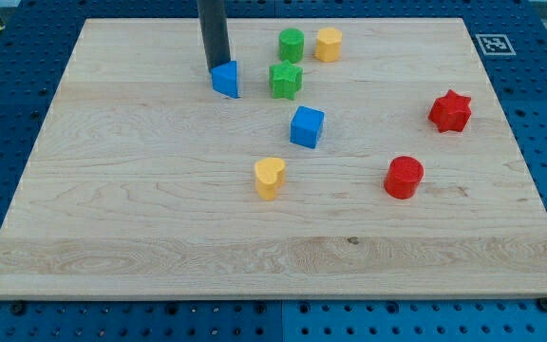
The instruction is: Push the blue triangle towards the center
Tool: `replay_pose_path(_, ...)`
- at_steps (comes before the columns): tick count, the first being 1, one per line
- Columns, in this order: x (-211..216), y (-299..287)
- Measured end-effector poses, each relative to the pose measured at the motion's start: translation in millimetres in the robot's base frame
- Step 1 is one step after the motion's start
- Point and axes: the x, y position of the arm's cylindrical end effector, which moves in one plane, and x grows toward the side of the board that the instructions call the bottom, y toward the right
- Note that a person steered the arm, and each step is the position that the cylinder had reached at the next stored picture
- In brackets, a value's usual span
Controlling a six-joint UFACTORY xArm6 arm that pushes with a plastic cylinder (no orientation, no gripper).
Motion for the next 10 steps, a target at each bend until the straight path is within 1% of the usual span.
replay_pose_path(1, -2, 17)
replay_pose_path(2, -13, 42)
replay_pose_path(3, -13, 48)
replay_pose_path(4, -11, 44)
replay_pose_path(6, 21, 37)
replay_pose_path(7, 17, 34)
replay_pose_path(8, 12, 13)
replay_pose_path(9, 14, -10)
replay_pose_path(10, 21, -15)
